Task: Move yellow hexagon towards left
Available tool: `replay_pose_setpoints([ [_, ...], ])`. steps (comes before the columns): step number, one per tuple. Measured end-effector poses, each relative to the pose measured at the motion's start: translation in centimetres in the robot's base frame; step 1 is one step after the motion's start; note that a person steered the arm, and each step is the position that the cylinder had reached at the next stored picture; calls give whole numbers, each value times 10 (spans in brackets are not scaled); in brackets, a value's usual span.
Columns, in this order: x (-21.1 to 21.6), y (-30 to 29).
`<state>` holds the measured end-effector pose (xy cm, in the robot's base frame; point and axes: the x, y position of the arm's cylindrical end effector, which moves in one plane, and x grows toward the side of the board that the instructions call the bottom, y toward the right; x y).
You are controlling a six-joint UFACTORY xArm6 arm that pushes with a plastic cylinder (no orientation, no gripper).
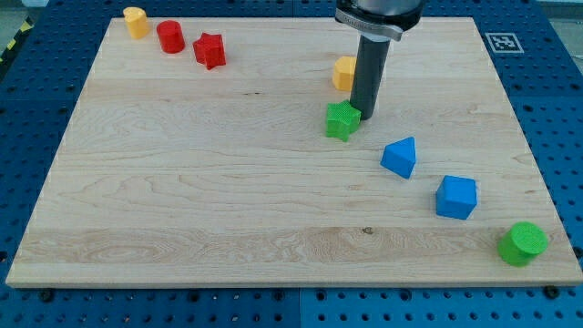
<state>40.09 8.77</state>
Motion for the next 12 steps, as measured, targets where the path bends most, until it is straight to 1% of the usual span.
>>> replay_pose_setpoints([
  [1, -17, 18],
  [2, -59, 78],
  [3, -79, 97],
  [4, -82, 64],
  [6, -83, -30],
  [7, -89, -62],
  [8, -100, -72],
  [9, -95, -71],
  [10, -88, -54],
  [11, -88, -20],
  [12, -88, -6],
])
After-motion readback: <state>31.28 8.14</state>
